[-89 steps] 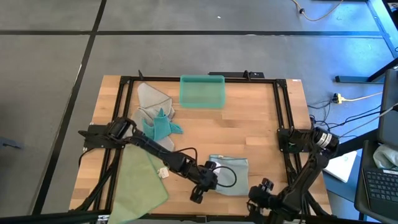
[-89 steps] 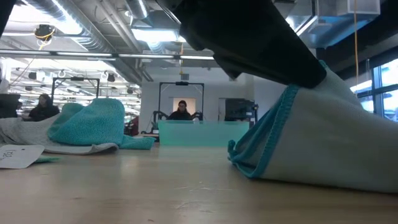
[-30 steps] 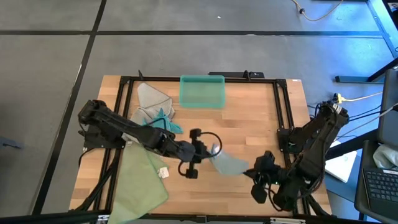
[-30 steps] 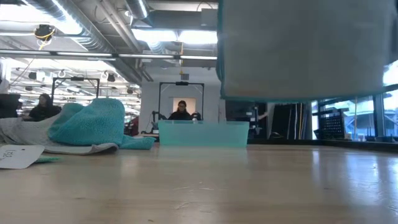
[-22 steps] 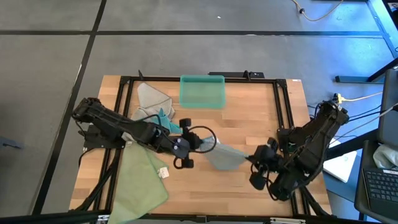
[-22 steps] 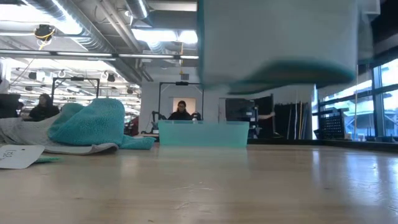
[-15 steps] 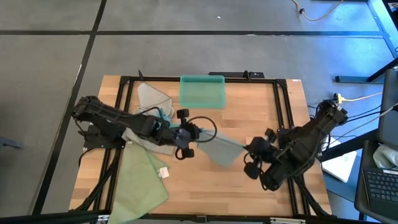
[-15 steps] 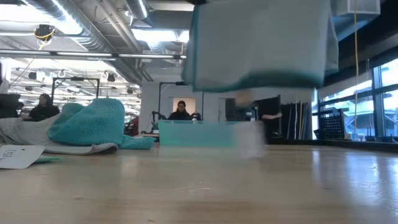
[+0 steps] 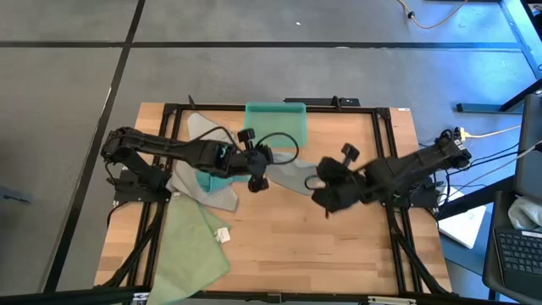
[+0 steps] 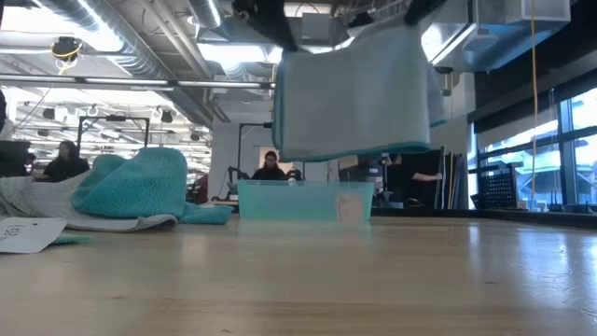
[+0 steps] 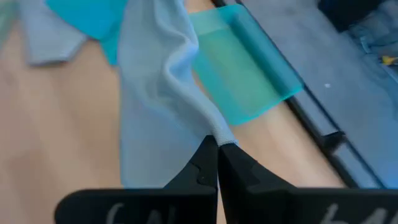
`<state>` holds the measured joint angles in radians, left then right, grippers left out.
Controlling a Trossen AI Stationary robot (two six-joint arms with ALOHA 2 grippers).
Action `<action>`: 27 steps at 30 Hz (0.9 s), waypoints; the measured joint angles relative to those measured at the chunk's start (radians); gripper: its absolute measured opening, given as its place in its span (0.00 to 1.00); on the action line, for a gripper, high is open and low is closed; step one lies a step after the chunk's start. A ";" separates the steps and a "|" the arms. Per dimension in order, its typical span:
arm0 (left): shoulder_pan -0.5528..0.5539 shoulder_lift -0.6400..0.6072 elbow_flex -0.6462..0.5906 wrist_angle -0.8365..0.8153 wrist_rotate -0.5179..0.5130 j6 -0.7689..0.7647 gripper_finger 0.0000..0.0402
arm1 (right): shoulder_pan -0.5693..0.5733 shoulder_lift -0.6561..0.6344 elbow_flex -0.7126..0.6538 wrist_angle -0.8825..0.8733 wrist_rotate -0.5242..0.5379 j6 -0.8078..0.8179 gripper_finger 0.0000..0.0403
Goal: Fold microfiber towels
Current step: Put the folded light blue towel into the bin
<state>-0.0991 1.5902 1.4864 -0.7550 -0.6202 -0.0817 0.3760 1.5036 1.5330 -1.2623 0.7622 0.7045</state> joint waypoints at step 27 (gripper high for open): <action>0.296 0.004 -0.012 -0.185 0.059 -0.070 0.00 | -0.638 0.079 -0.001 0.409 -0.689 -0.610 0.00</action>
<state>0.1967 1.5942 1.4748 -0.9402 -0.5612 -0.1520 -0.2622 1.5826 1.5322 -0.8538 0.0733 0.0945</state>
